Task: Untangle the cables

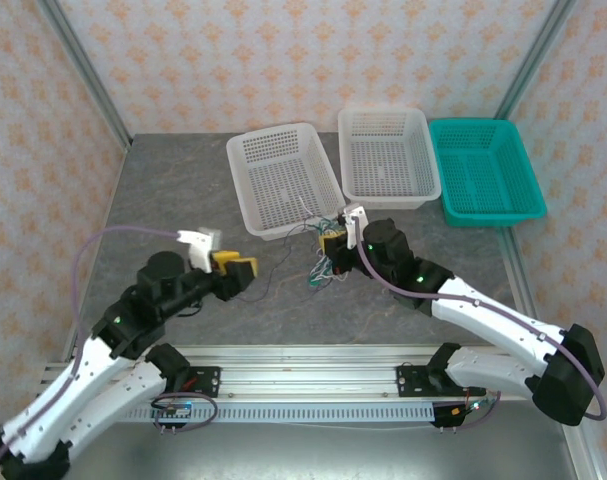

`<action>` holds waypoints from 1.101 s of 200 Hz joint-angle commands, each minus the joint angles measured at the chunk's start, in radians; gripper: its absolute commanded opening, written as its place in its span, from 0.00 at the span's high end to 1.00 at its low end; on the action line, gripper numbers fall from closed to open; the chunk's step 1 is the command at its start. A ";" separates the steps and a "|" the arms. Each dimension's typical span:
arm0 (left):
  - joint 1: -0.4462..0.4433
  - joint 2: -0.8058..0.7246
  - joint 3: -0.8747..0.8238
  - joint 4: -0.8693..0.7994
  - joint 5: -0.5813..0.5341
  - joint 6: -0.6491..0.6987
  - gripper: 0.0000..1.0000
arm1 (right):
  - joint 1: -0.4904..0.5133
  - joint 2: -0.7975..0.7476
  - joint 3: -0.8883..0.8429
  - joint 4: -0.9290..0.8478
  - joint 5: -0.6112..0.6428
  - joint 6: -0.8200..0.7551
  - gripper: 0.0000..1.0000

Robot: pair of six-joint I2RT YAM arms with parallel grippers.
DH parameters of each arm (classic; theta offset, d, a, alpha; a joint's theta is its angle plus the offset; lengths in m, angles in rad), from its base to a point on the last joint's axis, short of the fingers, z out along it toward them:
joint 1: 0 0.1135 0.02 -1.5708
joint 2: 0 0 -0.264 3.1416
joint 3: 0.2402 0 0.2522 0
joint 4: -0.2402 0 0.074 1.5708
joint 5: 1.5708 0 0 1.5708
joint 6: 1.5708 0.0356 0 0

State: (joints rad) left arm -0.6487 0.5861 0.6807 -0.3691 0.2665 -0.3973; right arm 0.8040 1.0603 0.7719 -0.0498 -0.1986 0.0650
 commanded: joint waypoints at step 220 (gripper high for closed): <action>-0.131 0.520 0.185 0.260 -0.218 0.032 1.00 | 0.016 -0.027 0.019 -0.019 -0.079 0.070 1.00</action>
State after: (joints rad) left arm -0.7727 1.1179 0.8383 -0.1299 0.0681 -0.3466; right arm 0.8131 1.0618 0.7849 -0.1043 -0.2966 0.1230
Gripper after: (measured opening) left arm 0.069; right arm 0.058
